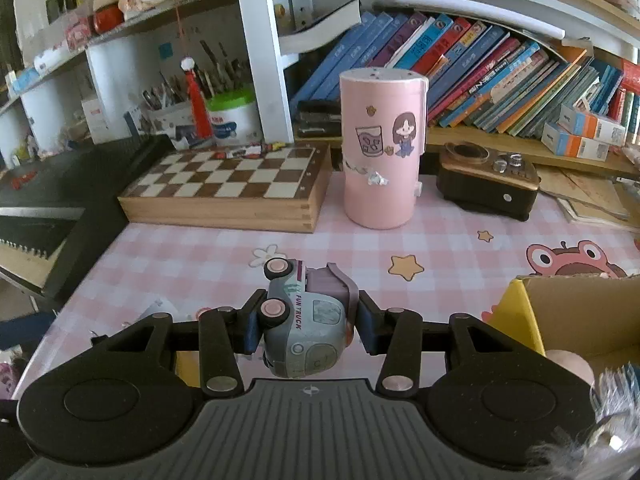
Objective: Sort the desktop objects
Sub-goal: 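Close the right gripper on the grey truck while the left gripper closes on the glue bottle, then carry the glue bottle with the left tool and the truck with the right tool to the yellow box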
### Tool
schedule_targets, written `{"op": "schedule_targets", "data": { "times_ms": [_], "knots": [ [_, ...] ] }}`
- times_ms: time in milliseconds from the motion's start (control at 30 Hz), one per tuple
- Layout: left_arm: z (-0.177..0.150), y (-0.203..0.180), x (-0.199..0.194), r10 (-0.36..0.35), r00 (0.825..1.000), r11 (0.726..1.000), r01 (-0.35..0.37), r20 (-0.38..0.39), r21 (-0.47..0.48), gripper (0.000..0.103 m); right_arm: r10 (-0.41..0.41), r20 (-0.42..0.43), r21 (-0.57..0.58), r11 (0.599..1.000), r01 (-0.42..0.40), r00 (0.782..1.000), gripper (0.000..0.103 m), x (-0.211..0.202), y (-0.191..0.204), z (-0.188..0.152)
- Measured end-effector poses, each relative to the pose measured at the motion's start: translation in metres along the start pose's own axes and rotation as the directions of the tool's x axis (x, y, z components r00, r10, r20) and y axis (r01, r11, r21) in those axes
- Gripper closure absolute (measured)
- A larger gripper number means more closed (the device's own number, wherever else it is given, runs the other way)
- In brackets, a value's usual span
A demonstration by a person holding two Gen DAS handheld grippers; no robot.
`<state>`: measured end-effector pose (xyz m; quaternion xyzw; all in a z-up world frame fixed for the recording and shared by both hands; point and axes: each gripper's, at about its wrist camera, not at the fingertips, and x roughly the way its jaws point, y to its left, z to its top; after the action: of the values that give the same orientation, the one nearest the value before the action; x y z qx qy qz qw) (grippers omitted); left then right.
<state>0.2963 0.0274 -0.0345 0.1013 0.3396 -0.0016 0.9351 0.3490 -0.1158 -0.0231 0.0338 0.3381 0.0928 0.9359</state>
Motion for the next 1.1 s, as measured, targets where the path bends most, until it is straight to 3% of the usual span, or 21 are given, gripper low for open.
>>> {"op": "schedule_targets", "data": {
  "times_ms": [100,400,567,800,1100],
  "knots": [
    [0.000,-0.006,0.013,-0.014,0.998,0.999,0.016,-0.054,0.030,0.048,0.017,-0.011,0.007,1.000,-0.017,1.000,0.060,-0.002,0.000,0.000],
    [0.001,-0.009,0.034,-0.060,0.992,0.998,0.064,-0.113,0.028,0.065,0.043,-0.032,0.012,0.999,-0.043,0.999,0.060,-0.006,0.002,-0.004],
    [0.002,-0.002,0.037,-0.100,0.988,0.995,0.098,-0.120,-0.026,0.072,0.047,-0.047,0.007,0.999,-0.047,0.998,0.060,-0.007,0.004,-0.007],
    [0.005,0.025,0.003,-0.157,0.986,0.965,0.143,-0.050,-0.221,0.072,0.064,-0.014,-0.011,0.998,-0.064,0.998,0.060,-0.024,0.008,-0.007],
    [-0.001,0.039,-0.054,-0.193,0.980,0.944,0.198,0.046,-0.264,0.072,0.092,0.028,-0.026,0.995,-0.092,0.995,0.060,-0.064,0.018,-0.010]
  ]
}}
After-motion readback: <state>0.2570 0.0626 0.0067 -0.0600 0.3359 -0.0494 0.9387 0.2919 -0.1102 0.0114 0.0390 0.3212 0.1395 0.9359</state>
